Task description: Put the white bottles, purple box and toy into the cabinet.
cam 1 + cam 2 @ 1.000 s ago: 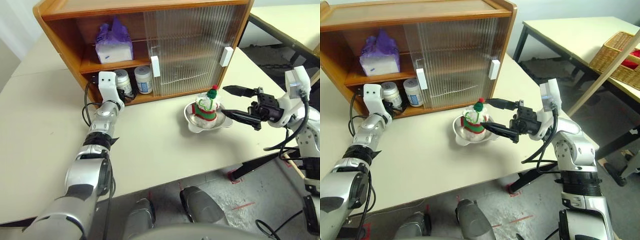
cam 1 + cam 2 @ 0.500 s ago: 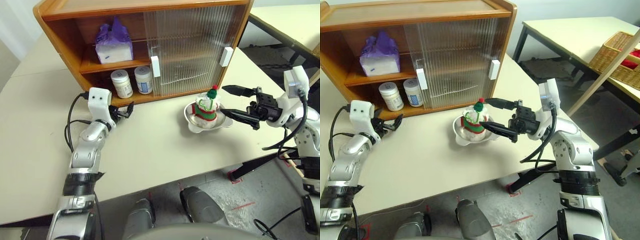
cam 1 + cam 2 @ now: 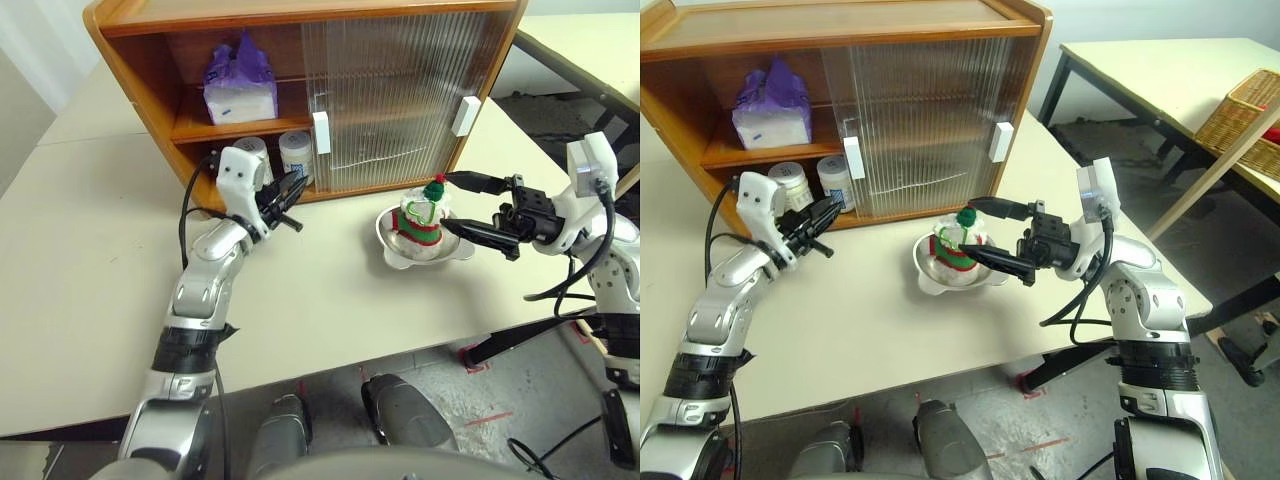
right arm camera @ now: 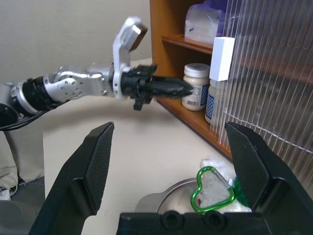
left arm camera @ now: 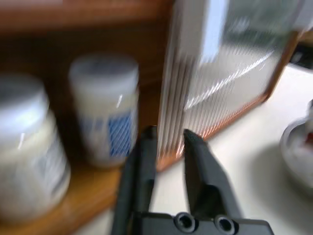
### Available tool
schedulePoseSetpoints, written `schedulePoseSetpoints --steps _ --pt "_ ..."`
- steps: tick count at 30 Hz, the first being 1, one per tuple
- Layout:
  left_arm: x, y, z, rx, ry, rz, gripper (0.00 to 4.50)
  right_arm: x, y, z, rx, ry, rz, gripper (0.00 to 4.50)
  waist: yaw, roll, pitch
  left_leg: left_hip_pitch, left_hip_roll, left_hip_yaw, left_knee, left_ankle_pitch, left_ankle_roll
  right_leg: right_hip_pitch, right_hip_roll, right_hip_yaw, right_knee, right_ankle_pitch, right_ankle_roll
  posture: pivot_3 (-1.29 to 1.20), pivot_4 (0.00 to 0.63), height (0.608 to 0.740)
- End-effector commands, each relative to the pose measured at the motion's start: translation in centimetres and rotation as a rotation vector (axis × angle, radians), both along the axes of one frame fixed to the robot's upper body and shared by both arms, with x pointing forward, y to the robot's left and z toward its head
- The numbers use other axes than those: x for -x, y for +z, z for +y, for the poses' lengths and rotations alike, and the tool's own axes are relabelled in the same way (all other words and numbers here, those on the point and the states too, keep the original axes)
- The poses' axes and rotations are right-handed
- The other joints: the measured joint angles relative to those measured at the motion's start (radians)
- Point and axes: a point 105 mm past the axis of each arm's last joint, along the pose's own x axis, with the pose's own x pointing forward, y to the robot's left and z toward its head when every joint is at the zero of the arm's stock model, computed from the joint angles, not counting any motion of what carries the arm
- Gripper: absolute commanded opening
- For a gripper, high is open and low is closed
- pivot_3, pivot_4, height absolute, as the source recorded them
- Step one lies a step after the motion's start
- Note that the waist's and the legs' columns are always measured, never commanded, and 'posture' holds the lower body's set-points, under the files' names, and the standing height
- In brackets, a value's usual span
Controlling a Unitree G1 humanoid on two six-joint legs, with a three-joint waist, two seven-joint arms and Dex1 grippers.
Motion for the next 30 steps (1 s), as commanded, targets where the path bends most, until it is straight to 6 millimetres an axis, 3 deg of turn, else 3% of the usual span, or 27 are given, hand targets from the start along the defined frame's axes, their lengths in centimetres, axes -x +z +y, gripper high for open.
schedulePoseSetpoints --steps 1,10,21,24,30 --pt "-0.2 -0.4 -0.7 -0.04 -0.034 0.0 0.02 0.0 0.1 0.2 0.006 0.001 -0.016 4.5 0.0 0.0 0.0 0.0 0.0 0.0 0.0 0.0 0.0 0.0 0.0 0.0 0.0 0.0 0.0 -0.34 0.079 0.74" --pt "0.6 0.5 -4.0 -0.003 -0.219 -0.025 0.02 0.1 -0.1 0.1 0.002 -0.007 -0.012 4.5 -0.001 0.0 0.0 0.0 0.001 -0.001 0.001 0.001 0.002 0.001 0.0 0.0 0.0 0.0 0.002 -0.34 0.082 0.74" --pt "-2.6 3.3 -7.2 0.068 -0.206 -0.089 0.02 0.1 -0.1 0.3 0.001 -0.003 -0.013 4.5 0.004 0.0 0.0 0.0 0.001 -0.001 0.002 0.003 0.005 0.004 -0.002 0.0 0.0 -0.003 0.012 -0.35 0.083 0.74" --pt "-3.3 3.6 -6.9 0.07 -0.136 -0.099 0.02 0.1 -0.1 0.2 0.002 -0.009 -0.014 4.5 -0.001 0.0 0.0 0.0 0.001 0.0 0.002 0.003 0.005 0.004 -0.001 0.0 0.0 -0.004 0.014 -0.35 0.082 0.74" --pt "-3.9 3.4 -4.2 0.056 -0.004 -0.118 0.02 0.0 -0.2 0.0 0.002 -0.018 -0.014 4.5 -0.007 0.0 0.0 0.0 -0.004 0.002 0.002 0.004 0.007 0.004 -0.001 -0.002 0.0 -0.004 0.02 -0.35 0.081 0.74"
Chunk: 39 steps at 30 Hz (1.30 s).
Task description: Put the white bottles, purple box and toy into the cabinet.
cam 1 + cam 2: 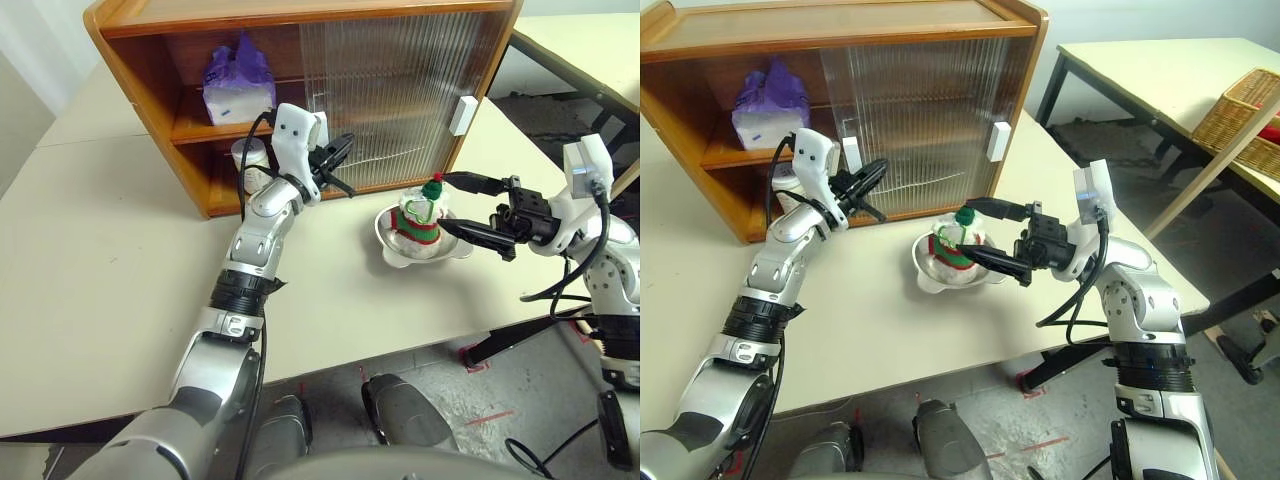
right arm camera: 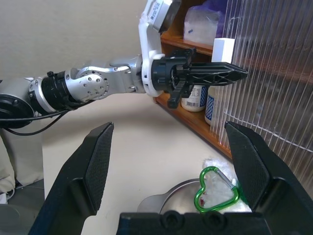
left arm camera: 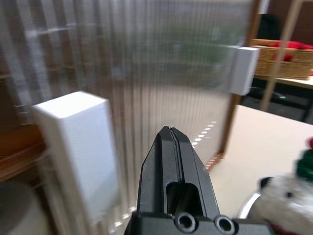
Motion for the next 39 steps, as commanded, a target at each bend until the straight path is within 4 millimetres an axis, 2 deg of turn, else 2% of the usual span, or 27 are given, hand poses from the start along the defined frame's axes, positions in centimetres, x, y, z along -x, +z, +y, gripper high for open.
schedulePoseSetpoints --steps 1,6,13,19,25,30,34,39 --pt "-0.1 0.4 2.2 0.0 0.092 -0.051 0.02 0.1 -0.1 -0.2 0.01 -0.011 -0.013 4.5 -0.002 0.0 0.0 0.0 0.0 0.0 0.0 0.0 0.0 0.0 0.0 0.0 0.0 0.0 0.001 -0.35 0.083 0.74" --pt "0.5 1.7 4.4 0.015 0.162 -0.139 0.02 0.0 -0.2 -0.3 0.01 -0.015 -0.013 4.5 -0.008 0.0 0.0 0.0 0.0 0.0 0.001 0.001 0.001 0.0 -0.001 0.0 0.0 0.001 0.002 -0.34 0.082 0.74" --pt "1.1 1.5 7.1 -0.008 0.234 -0.146 0.02 -0.2 0.0 -0.5 0.012 -0.019 -0.019 4.5 -0.02 0.0 0.0 0.006 -0.002 0.002 0.001 0.001 0.0 0.004 0.001 0.0 0.0 0.003 0.0 -0.34 0.083 0.74" --pt "1.4 1.4 8.6 -0.012 0.273 -0.142 0.02 -0.2 -0.2 -0.6 0.013 -0.021 -0.017 4.5 -0.027 0.0 0.0 0.01 -0.001 0.001 0.0 0.0 -0.001 0.006 0.001 0.002 0.0 0.003 -0.001 -0.34 0.082 0.74" --pt "1.9 1.0 9.1 -0.02 0.283 -0.131 0.02 -0.2 -0.1 -0.8 0.014 -0.024 -0.019 4.5 -0.032 0.0 0.0 0.01 0.0 0.001 -0.001 0.0 -0.003 0.005 0.0 0.003 0.0 0.003 -0.001 -0.34 0.081 0.74" --pt "2.0 0.4 8.4 -0.003 0.239 -0.104 0.02 -0.1 -0.3 -0.8 0.018 -0.021 -0.014 4.5 -0.028 0.0 0.0 0.01 0.0 -0.001 -0.001 -0.002 -0.005 0.005 -0.001 0.004 0.0 0.003 -0.002 -0.34 0.081 0.74" --pt "2.5 0.9 4.9 0.023 0.082 -0.118 0.02 -0.2 -0.2 -0.8 0.017 -0.02 -0.016 4.5 -0.025 0.0 0.0 0.009 -0.001 -0.003 -0.001 -0.007 -0.014 0.005 -0.003 0.006 0.0 0.002 -0.003 -0.34 0.075 0.74" --pt "2.8 0.9 1.9 0.022 -0.024 -0.12 0.02 -0.2 -0.2 -0.9 0.021 -0.021 -0.017 4.5 -0.016 0.0 0.0 0.005 -0.001 -0.003 -0.001 -0.005 -0.009 0.003 -0.005 0.006 0.0 0.002 -0.006 -0.35 0.071 0.74"
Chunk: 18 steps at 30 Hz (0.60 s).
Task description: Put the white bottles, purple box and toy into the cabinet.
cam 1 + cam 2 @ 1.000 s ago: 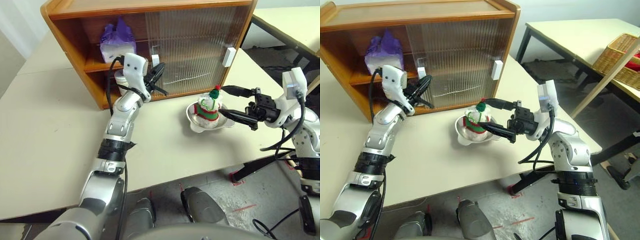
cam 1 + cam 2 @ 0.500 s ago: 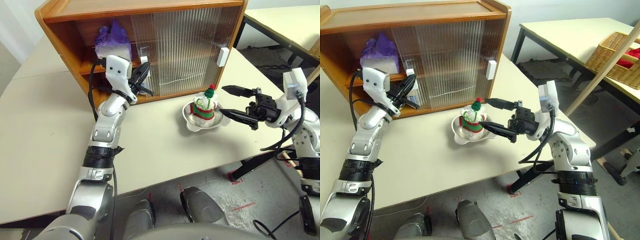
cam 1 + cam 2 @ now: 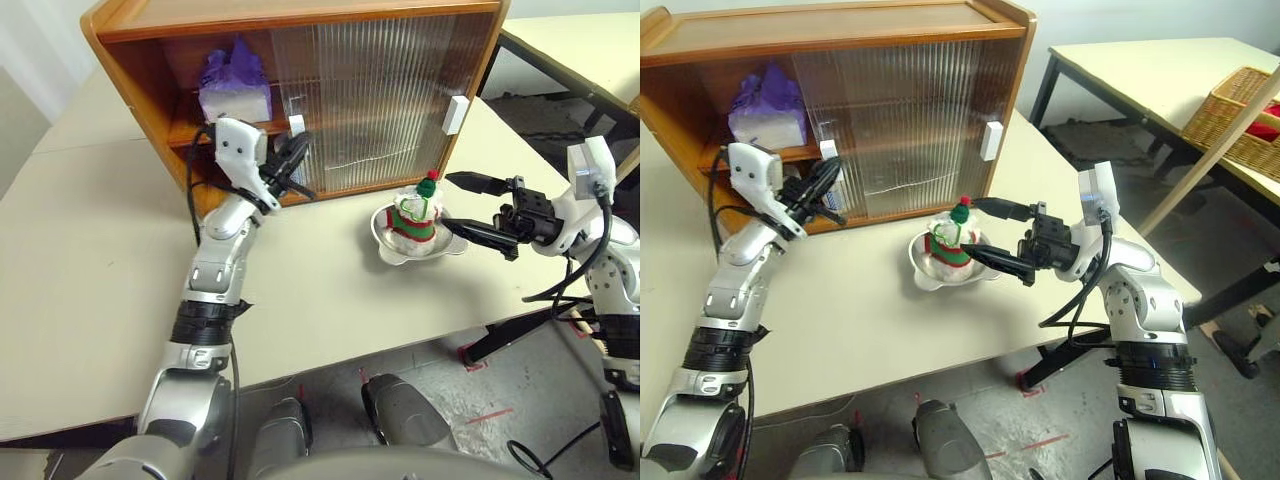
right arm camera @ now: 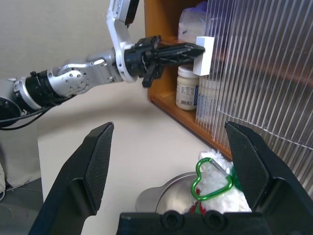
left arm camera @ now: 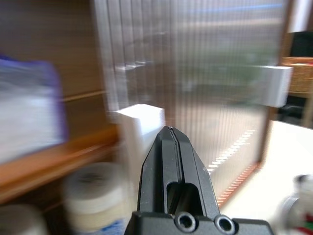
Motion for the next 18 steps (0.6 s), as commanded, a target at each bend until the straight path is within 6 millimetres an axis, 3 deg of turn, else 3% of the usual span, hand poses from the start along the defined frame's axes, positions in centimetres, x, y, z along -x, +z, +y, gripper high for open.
schedulePoseSetpoints --steps 1,8,18 --pt "0.0 0.2 -1.9 -0.01 -0.065 -0.006 0.02 0.1 0.1 -0.3 0.019 -0.008 -0.01 4.5 0.003 0.0 0.0 -0.001 0.0 0.0 0.0 0.001 0.003 0.0 0.0 0.0 0.0 0.0 -0.002 -0.35 0.071 0.74" --pt "-1.7 -1.4 -1.3 -0.046 0.003 0.06 0.02 0.1 0.0 -0.2 0.019 -0.006 -0.006 4.5 0.004 0.0 0.0 -0.001 -0.001 0.004 0.0 -0.001 0.009 0.0 0.003 -0.005 0.0 -0.002 -0.004 -0.35 0.075 0.74" --pt "-2.0 -0.8 1.6 -0.038 0.129 0.023 0.02 0.4 -0.4 0.1 0.012 0.0 0.014 4.5 0.003 0.0 0.0 0.002 -0.001 0.004 0.001 0.0 0.011 0.003 0.004 -0.004 0.0 -0.007 0.007 -0.34 0.086 0.74"
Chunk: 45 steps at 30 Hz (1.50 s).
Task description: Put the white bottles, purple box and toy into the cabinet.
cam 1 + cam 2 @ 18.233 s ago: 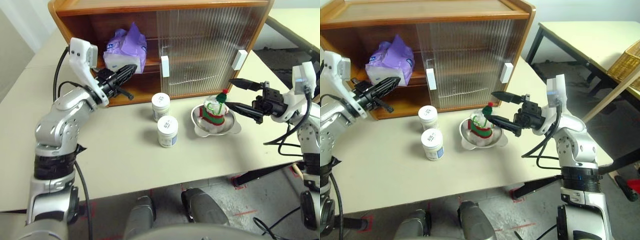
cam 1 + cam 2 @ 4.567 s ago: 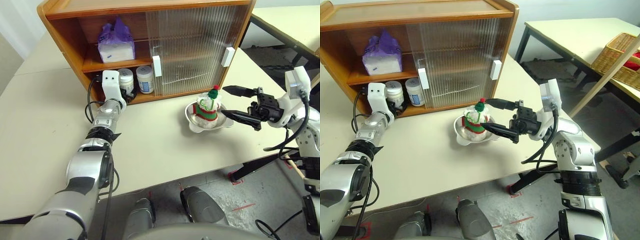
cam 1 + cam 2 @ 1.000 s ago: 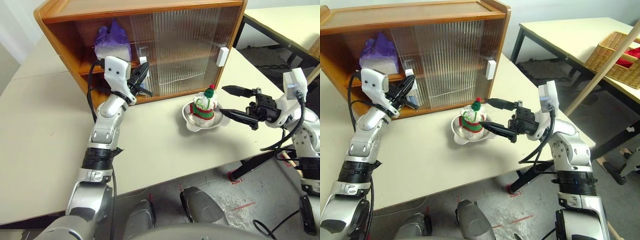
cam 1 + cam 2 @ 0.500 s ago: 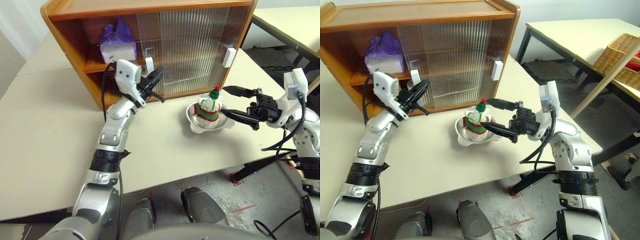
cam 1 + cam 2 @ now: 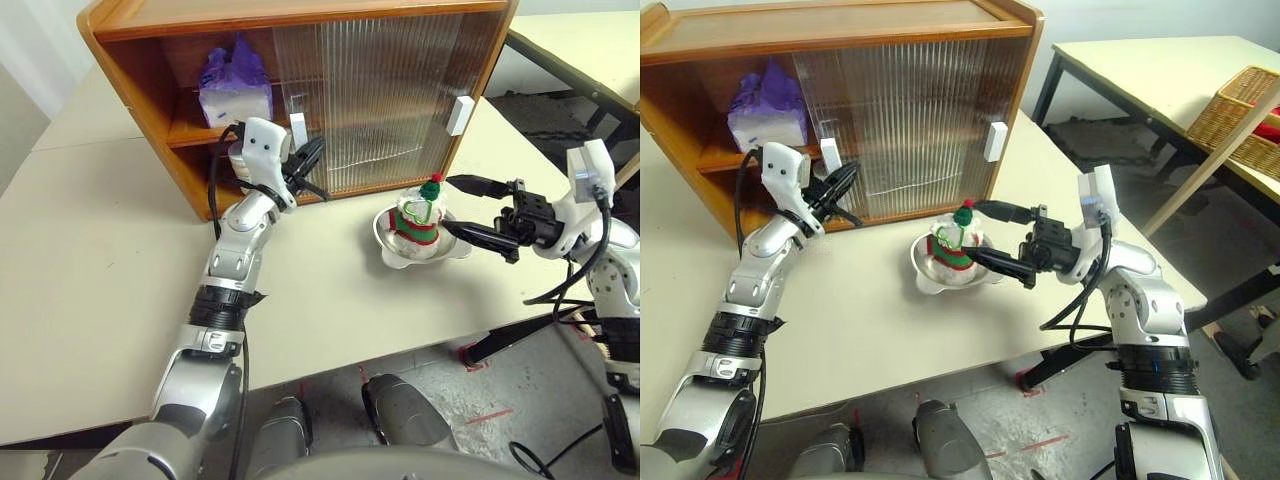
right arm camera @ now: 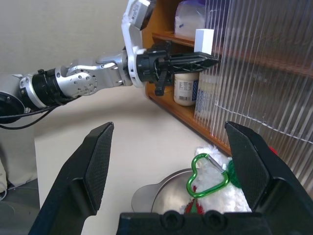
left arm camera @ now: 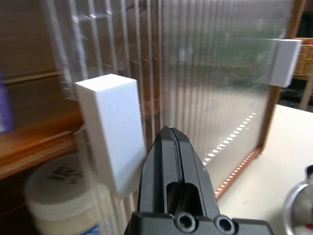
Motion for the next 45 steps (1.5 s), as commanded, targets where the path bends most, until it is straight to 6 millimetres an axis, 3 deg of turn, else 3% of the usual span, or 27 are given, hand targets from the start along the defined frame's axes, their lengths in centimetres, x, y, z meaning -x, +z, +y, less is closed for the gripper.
schedulePoseSetpoints --steps 1,7,45 --pt "0.1 0.6 1.8 0.002 0.069 -0.039 0.02 0.2 -0.1 0.2 0.003 0.011 0.004 4.5 -0.001 0.0 0.0 0.0 0.0 0.0 0.0 0.0 0.0 0.0 0.0 0.0 0.0 0.0 0.0 -0.34 0.086 0.74" --pt "0.5 1.4 3.3 -0.001 0.122 -0.082 0.02 0.2 -0.1 0.4 0.006 0.018 0.01 4.5 -0.007 0.0 0.0 0.003 0.0 0.0 0.0 0.0 -0.001 0.002 0.001 0.001 0.0 0.001 -0.001 -0.33 0.092 0.74" --pt "3.3 0.2 14.1 -0.066 0.411 -0.05 0.02 -0.1 0.1 0.5 0.009 0.033 0.014 4.5 -0.009 0.0 0.0 0.007 0.002 -0.009 -0.009 -0.006 -0.02 -0.003 0.002 0.006 0.001 0.005 -0.012 -0.29 0.093 0.74"
